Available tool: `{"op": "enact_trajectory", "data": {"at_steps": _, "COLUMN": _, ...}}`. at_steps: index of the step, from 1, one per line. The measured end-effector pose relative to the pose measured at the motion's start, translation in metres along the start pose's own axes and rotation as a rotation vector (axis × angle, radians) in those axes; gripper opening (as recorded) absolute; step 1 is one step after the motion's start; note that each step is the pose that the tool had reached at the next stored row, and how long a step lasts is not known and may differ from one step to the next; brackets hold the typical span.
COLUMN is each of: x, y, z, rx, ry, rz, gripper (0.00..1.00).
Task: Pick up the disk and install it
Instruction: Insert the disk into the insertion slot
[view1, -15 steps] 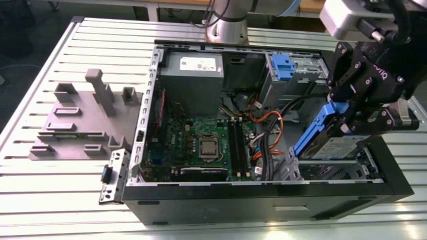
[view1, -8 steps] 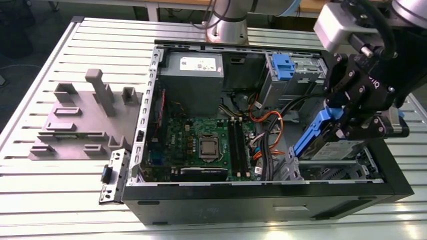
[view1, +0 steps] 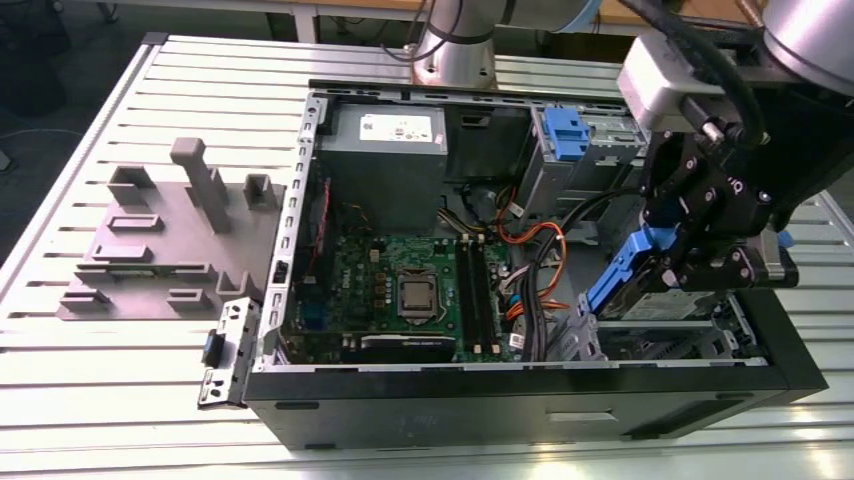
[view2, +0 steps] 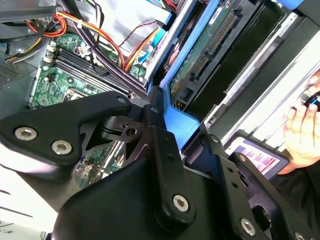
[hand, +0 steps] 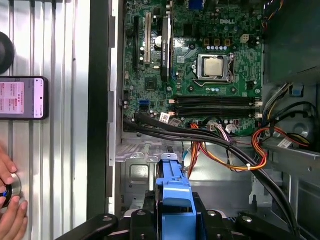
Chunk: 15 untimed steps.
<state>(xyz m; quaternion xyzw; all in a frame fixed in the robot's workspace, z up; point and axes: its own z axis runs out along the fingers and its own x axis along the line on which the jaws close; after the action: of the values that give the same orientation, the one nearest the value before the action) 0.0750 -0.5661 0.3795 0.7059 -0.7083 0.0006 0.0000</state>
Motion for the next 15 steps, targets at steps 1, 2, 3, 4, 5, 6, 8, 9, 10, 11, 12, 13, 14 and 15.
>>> {"op": "enact_trajectory", "data": {"at_steps": 1, "x": 0.0, "y": 0.0, "z": 0.0016, "rx": 0.0, "ry": 0.0, "rz": 0.0, "gripper": 0.37}}
{"op": "enact_trajectory", "data": {"at_steps": 2, "x": 0.0, "y": -0.0001, "z": 0.0031, "rx": 0.0, "ry": 0.0001, "rz": 0.0, "gripper": 0.37}}
{"op": "enact_trajectory", "data": {"at_steps": 3, "x": 0.0001, "y": -0.0001, "z": 0.0047, "rx": 0.0, "ry": 0.0001, "rz": 0.001, "gripper": 0.37}}
{"op": "enact_trajectory", "data": {"at_steps": 4, "x": 0.0001, "y": -0.0001, "z": 0.0064, "rx": 0.0, "ry": 0.0, "rz": 0.001, "gripper": 0.37}}
{"op": "enact_trajectory", "data": {"at_steps": 5, "x": 0.0001, "y": -0.0001, "z": 0.008, "rx": 0.0, "ry": 0.0, "rz": 0.001, "gripper": 0.37}}
{"op": "enact_trajectory", "data": {"at_steps": 6, "x": 0.0001, "y": -0.0002, "z": 0.0096, "rx": 0.0, "ry": 0.0, "rz": 0.001, "gripper": 0.37}}
{"op": "enact_trajectory", "data": {"at_steps": 8, "x": 0.0001, "y": -0.0003, "z": 0.0129, "rx": 0.0, "ry": 0.0001, "rz": 0.002, "gripper": 0.37}}
{"op": "enact_trajectory", "data": {"at_steps": 9, "x": 0.0001, "y": -0.0003, "z": 0.0145, "rx": 0.0, "ry": 0.0001, "rz": 0.002, "gripper": 0.37}}
{"op": "enact_trajectory", "data": {"at_steps": 10, "x": 0.0002, "y": -0.0004, "z": 0.0163, "rx": 0.0, "ry": 0.0, "rz": 0.002, "gripper": 0.37}}
{"op": "enact_trajectory", "data": {"at_steps": 11, "x": 0.0002, "y": -0.0004, "z": 0.0182, "rx": 0.0, "ry": 0.0, "rz": 0.002, "gripper": 0.37}}
{"op": "enact_trajectory", "data": {"at_steps": 12, "x": 0.0002, "y": -0.0005, "z": 0.02, "rx": 0.0, "ry": 0.0, "rz": 0.003, "gripper": 0.37}}
{"op": "enact_trajectory", "data": {"at_steps": 13, "x": 0.0002, "y": -0.0005, "z": 0.0217, "rx": 0.0, "ry": 0.0001, "rz": 0.003, "gripper": 0.37}}
{"op": "enact_trajectory", "data": {"at_steps": 14, "x": 0.0001, "y": -0.0006, "z": 0.0236, "rx": 0.0, "ry": 0.0, "rz": 0.003, "gripper": 0.37}}
{"op": "enact_trajectory", "data": {"at_steps": 15, "x": 0.0002, "y": -0.0006, "z": 0.0251, "rx": 0.0, "ry": -0.0001, "rz": 0.003, "gripper": 0.37}}
